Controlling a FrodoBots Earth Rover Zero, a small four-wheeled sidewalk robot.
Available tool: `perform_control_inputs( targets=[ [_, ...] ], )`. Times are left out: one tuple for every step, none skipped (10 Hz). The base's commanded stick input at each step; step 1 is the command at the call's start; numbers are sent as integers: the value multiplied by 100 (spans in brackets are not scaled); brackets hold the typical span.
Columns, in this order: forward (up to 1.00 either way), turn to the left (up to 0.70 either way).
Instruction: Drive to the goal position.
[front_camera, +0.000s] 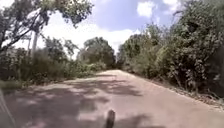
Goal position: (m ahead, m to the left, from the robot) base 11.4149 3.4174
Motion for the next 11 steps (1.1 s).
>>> perform_control_inputs(
  targets=[
    [50,0],
    [50,0],
    [50,0],
    [50,0],
    [50,0],
    [50,0],
    [50,0],
    [50,0],
    [50,0],
    [50,0],
    [50,0]
  ],
)
